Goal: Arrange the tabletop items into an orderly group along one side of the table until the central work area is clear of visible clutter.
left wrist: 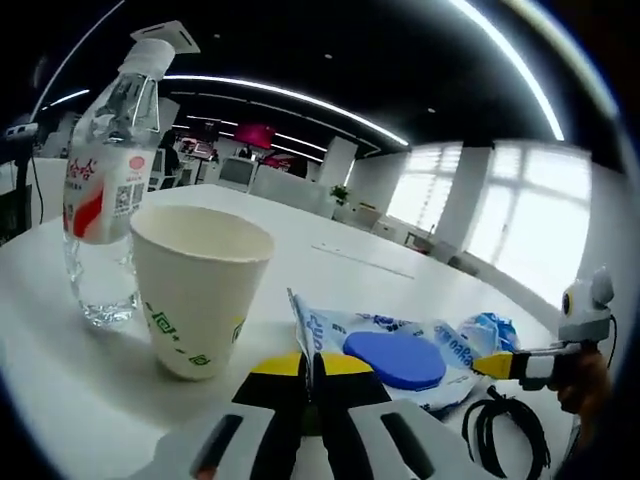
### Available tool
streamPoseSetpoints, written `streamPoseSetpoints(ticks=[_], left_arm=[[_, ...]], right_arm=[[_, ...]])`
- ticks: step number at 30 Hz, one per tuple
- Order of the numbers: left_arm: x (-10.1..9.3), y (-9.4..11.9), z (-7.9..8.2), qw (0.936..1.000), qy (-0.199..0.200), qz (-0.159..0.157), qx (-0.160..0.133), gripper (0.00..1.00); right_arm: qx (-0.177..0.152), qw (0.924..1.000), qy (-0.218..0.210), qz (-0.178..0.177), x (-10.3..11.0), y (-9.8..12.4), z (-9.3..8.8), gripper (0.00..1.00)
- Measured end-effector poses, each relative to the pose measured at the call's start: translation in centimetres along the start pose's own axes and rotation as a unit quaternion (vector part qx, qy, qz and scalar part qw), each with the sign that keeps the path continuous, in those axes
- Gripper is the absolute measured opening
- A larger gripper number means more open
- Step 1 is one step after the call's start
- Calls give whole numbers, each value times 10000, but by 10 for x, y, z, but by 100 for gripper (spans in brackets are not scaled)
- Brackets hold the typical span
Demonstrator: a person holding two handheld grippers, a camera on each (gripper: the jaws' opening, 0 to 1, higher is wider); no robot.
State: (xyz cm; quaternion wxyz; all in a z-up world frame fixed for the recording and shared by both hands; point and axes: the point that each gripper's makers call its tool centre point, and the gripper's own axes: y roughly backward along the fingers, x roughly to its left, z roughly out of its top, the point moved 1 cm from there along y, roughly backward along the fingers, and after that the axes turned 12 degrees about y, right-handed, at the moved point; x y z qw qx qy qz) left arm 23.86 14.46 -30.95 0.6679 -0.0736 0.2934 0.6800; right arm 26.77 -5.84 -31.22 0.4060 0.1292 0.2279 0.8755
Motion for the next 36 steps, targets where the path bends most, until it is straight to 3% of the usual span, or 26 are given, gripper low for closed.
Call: streamPoseSetpoints(ticks=[8, 19, 28, 33, 36], left_arm=[[1, -1, 1, 9999, -79, 60, -81, 3], [2, 0, 0, 9998, -177, 79, -89, 4], [-1, 16, 8, 9995, -187, 188, -197, 19], [-4, 30, 9, 9992, -249, 136, -294, 26], [-5, 35, 6, 9989, -310, 114, -327, 30]], right_arm=[[-6, 9994, 303, -185, -1, -1, -4, 3], [-251, 9995, -1, -173, -5, 1, -2, 10], [-602, 9967, 439, -312, 0, 17, 12, 20], [-1004, 9923, 707, -127, 13, 30, 22, 25], [-1044, 9914, 790, -28, 17, 32, 21, 27]])
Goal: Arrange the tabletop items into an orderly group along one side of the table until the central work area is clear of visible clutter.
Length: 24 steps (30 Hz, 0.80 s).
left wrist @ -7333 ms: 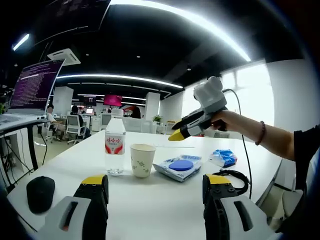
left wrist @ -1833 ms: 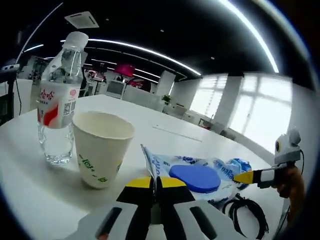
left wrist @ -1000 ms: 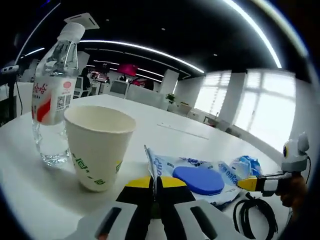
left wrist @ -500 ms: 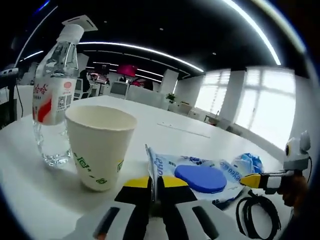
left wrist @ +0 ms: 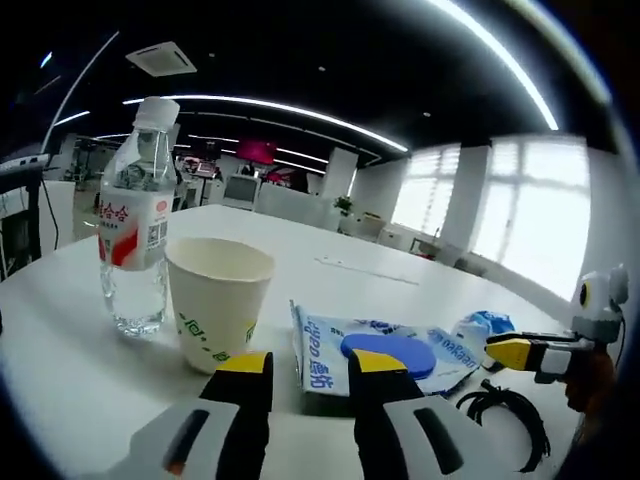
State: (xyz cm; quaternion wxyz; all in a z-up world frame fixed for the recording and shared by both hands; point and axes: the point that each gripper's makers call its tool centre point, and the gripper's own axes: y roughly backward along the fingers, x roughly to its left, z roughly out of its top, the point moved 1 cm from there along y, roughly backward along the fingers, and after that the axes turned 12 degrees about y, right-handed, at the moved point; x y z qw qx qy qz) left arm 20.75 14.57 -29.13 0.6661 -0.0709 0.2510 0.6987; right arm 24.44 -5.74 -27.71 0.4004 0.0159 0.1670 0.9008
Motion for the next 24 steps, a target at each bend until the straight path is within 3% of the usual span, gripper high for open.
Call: streamPoseSetpoints(ticks=[11, 15, 20, 24], left_arm=[[-4, 13, -8, 9994, -274, -120, 194, 50], [-4, 20, -10, 9992, -286, -180, 229, 55], [0, 31, -8, 9988, -378, -295, 106, 62], [-1, 37, -5, 9983, -217, -536, -39, 65]], right_arm=[[-127, 9996, 203, 136, 11, 6, -1, 41], [-134, 9992, 376, 90, 16, 11, -6, 42], [-193, 9989, 424, 46, 19, 18, -12, 46], [-282, 9988, 390, -25, 19, 24, -14, 50]])
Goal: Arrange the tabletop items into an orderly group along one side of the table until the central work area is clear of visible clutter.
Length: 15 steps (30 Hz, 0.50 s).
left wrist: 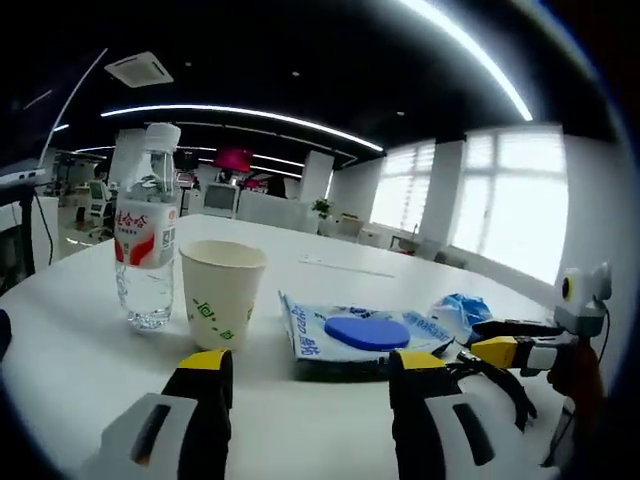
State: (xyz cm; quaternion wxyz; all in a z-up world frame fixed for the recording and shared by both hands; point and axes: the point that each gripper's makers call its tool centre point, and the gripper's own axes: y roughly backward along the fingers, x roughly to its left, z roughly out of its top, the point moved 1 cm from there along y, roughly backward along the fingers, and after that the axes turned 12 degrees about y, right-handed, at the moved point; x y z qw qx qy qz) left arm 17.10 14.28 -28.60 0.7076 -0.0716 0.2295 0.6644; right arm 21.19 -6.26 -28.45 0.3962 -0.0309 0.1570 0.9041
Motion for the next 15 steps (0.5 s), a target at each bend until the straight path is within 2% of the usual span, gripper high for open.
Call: streamPoseSetpoints(ticks=[5, 7, 8, 11, 12, 15], left_arm=[[6, 7, -2, 9997, -204, 92, 71, 76], [8, 10, 0, 9997, -215, 77, 17, 79], [9, 11, 1, 9998, -201, 71, 9, 80], [10, 14, 0, 9997, -217, 84, 57, 80], [10, 16, 0, 9997, -237, 93, 67, 80], [8, 20, 3, 9998, -217, 22, 34, 81]], right_arm=[[-26, 9996, 163, -226, -4, 9, -3, 55], [-52, 9991, -127, -402, -10, 13, -4, 52], [-32, 9994, -197, -285, -8, 14, -5, 52], [47, 9984, -513, -236, -8, 17, -10, 63], [29, 9981, -559, -276, -9, 17, -11, 67], [-26, 9984, -480, -309, -9, 22, -12, 64]])
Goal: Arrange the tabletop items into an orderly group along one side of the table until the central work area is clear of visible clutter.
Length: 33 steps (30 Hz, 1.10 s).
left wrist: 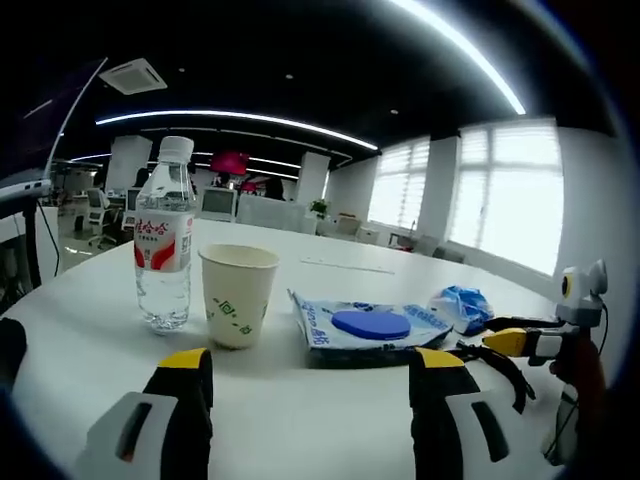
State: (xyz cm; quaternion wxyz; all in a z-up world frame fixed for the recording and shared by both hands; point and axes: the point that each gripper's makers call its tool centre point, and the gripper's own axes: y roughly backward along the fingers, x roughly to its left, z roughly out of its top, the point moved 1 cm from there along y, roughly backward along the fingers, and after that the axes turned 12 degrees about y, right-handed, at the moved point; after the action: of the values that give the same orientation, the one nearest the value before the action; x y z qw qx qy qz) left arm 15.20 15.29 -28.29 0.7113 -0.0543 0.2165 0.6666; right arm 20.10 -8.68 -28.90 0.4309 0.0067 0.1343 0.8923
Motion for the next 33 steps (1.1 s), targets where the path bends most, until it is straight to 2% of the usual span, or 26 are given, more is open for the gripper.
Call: streamPoseSetpoints(ticks=[4, 10, 13, 16, 20, 22, 29, 33], left_arm=[[-3, 6, 3, 9999, 11, -113, -12, 84], [2, 9, 7, 9999, -110, -38, -48, 89], [3, 12, 9, 9999, -145, -43, -63, 91], [3, 13, 10, 9998, -167, -70, -49, 93], [8, 17, 12, 9997, -175, -132, -57, 95], [9, 20, 12, 9997, -136, -190, -54, 97], [18, 32, 16, 9996, -282, -76, -48, 99], [19, 39, 22, 9995, -243, -155, -104, 99]], right_arm=[[-34, 9994, 335, -37, 2, 5, 1, 71], [-171, 9994, 232, 209, 11, 14, 12, 77], [-272, 9985, 458, 83, 9, 19, 19, 81], [-229, 9979, 604, 13, 7, 22, 21, 83], [-321, 9988, 330, 150, 10, 28, 26, 86], [-374, 9983, 408, 164, 11, 31, 29, 88], [-294, 9985, 445, 150, 8, 37, 23, 93], [-231, 9981, 556, 111, 3, 44, 19, 95]])
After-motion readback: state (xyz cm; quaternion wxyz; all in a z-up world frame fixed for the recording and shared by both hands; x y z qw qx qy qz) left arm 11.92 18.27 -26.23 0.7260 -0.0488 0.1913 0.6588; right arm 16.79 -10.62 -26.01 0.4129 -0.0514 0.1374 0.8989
